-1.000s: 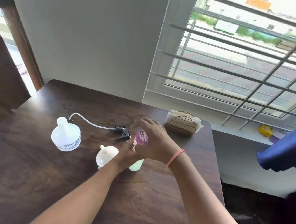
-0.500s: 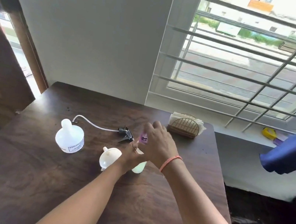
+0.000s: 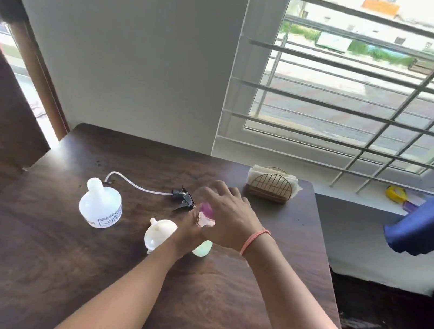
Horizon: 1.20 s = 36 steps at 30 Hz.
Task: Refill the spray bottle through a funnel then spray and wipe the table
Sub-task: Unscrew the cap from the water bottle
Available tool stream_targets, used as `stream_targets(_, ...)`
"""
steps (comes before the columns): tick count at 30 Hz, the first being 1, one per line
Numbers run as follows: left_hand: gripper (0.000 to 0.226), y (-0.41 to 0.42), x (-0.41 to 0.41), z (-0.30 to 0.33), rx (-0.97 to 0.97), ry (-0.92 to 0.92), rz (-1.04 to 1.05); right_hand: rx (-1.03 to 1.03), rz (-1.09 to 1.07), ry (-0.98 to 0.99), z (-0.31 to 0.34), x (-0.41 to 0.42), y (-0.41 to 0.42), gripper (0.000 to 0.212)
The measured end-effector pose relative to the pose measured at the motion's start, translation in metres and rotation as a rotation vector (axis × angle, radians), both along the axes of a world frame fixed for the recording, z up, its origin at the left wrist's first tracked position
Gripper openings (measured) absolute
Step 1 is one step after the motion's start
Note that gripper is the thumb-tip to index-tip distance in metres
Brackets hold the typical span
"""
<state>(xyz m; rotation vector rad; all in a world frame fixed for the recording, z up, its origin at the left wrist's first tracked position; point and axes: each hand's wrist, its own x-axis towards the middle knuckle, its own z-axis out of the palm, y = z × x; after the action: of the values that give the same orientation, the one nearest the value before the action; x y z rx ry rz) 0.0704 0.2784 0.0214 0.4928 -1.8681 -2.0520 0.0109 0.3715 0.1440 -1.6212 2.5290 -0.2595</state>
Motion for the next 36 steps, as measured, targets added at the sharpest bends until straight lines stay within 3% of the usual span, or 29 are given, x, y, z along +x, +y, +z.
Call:
stream_targets(2, 0.021, 0.0, -0.001, 0.001, -0.007, 0.006, 0.002, -0.056, -0.124, 0.017, -0.002, 0.002, -0.003, 0.056)
stream_targets(5, 0.007, 0.001, -0.002, 0.001, 0.004, 0.02, -0.029, -0.095, -0.174, 0.052, -0.007, 0.003, -0.007, 0.039)
stream_targets(8, 0.032, -0.004, -0.003, -0.008, 0.029, 0.019, -0.013, -0.154, -0.044, -0.1, -0.006, -0.009, -0.003, 0.035)
stream_targets(12, 0.051, -0.004, -0.004, -0.01, 0.051, 0.033, 0.001, -0.286, -0.039, -0.357, -0.007, -0.026, 0.007, 0.035)
stream_targets(17, 0.038, 0.001, -0.004, -0.008, 0.066, 0.039, -0.005, -0.546, -0.365, -0.93, -0.015, -0.04, 0.016, 0.025)
stream_targets(19, 0.034, 0.001, -0.005, -0.01, 0.058, 0.026, 0.001, -0.586, -0.562, -1.023, -0.034, -0.048, 0.02, 0.021)
stream_targets(22, 0.034, 0.002, -0.005, -0.009, 0.046, 0.023, 0.007, -0.596, -0.849, -0.898, -0.071, -0.053, 0.03, 0.025)
stream_targets(24, 0.037, 0.002, -0.005, -0.008, 0.04, 0.026, 0.008, -0.516, -0.928, -0.746, -0.092, -0.048, 0.039, 0.029)
stream_targets(28, 0.037, 0.001, -0.005, -0.008, 0.029, 0.006, 0.007, -0.364, -0.827, -0.611, -0.122, -0.033, 0.056, 0.025)
stream_targets(36, 0.037, 0.001, -0.005, -0.009, 0.021, -0.007, 0.013, -0.173, -0.687, -0.485, -0.154, -0.023, 0.068, 0.037)
